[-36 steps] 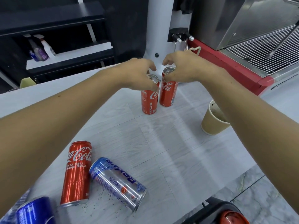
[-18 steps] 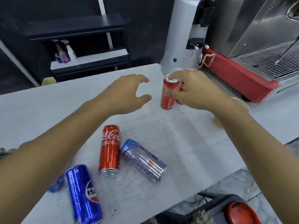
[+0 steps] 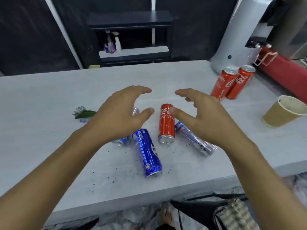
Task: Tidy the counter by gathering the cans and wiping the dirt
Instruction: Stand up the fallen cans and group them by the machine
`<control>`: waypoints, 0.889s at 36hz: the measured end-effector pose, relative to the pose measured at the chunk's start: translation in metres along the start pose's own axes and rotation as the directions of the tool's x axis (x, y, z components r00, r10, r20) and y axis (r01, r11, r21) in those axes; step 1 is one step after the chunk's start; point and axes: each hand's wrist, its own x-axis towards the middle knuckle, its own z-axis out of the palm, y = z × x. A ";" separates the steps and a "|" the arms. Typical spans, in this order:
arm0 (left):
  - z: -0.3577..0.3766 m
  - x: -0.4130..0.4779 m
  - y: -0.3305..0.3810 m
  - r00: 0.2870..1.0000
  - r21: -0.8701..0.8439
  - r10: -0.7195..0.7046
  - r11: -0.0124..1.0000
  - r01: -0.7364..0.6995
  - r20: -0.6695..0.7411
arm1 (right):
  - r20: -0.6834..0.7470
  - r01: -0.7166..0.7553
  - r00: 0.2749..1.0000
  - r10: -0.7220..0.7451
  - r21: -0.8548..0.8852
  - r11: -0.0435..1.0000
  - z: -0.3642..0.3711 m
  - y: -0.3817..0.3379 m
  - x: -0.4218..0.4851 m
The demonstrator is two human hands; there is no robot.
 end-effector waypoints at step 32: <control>0.082 -0.065 -0.096 0.977 -0.157 -0.157 0.978 0.134 -0.144 | -0.168 -0.156 0.968 0.187 0.184 0.971 0.151 -0.036 -0.108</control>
